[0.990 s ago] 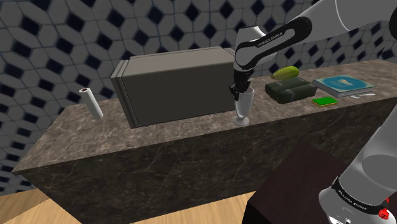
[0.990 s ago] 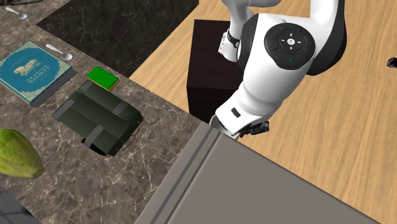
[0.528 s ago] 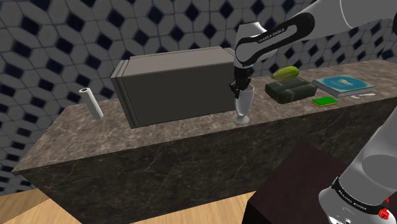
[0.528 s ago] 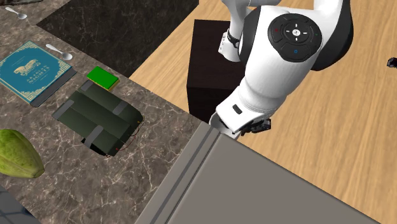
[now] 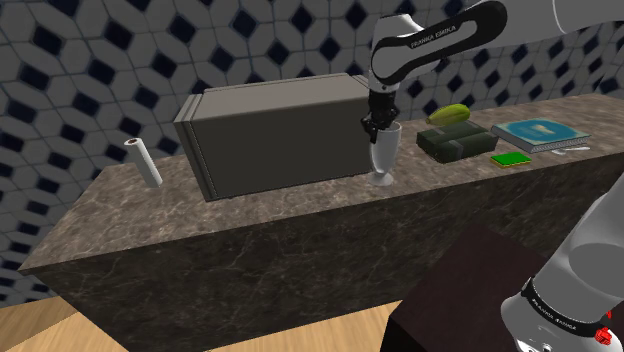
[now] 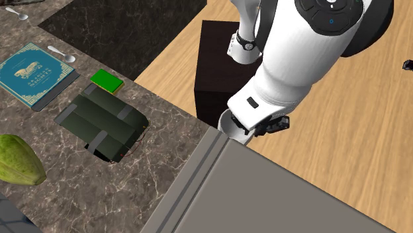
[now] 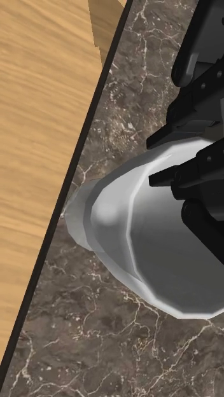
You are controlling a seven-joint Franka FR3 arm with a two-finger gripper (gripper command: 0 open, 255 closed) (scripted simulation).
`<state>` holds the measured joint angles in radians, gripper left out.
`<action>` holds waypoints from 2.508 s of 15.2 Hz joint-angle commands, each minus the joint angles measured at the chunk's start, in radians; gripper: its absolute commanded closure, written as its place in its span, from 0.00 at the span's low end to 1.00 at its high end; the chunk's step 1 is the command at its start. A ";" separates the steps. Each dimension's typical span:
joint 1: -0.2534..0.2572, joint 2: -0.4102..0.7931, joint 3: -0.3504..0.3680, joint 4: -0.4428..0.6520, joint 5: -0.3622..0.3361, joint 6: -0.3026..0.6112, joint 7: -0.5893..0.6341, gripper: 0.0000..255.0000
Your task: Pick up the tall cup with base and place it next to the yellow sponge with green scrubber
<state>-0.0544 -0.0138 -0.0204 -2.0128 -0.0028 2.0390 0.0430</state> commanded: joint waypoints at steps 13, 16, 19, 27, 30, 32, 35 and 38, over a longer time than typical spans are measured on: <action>-0.001 -0.029 -0.001 0.155 0.000 -0.183 -0.002 1.00; -0.001 -0.030 -0.001 0.194 0.000 -0.223 -0.002 1.00; -0.001 -0.028 -0.001 0.236 0.000 -0.264 -0.002 1.00; -0.001 -0.014 -0.001 0.361 0.000 -0.375 -0.002 1.00; -0.001 -0.005 -0.001 0.413 0.000 -0.418 -0.003 1.00; -0.001 0.003 -0.001 0.450 0.000 -0.447 -0.003 1.00; -0.001 0.017 -0.001 0.509 0.001 -0.491 -0.003 1.00; -0.001 0.034 -0.001 0.572 0.001 -0.537 -0.003 1.00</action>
<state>-0.0564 0.0171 -0.0223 -1.4603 -0.0017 1.5173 0.0378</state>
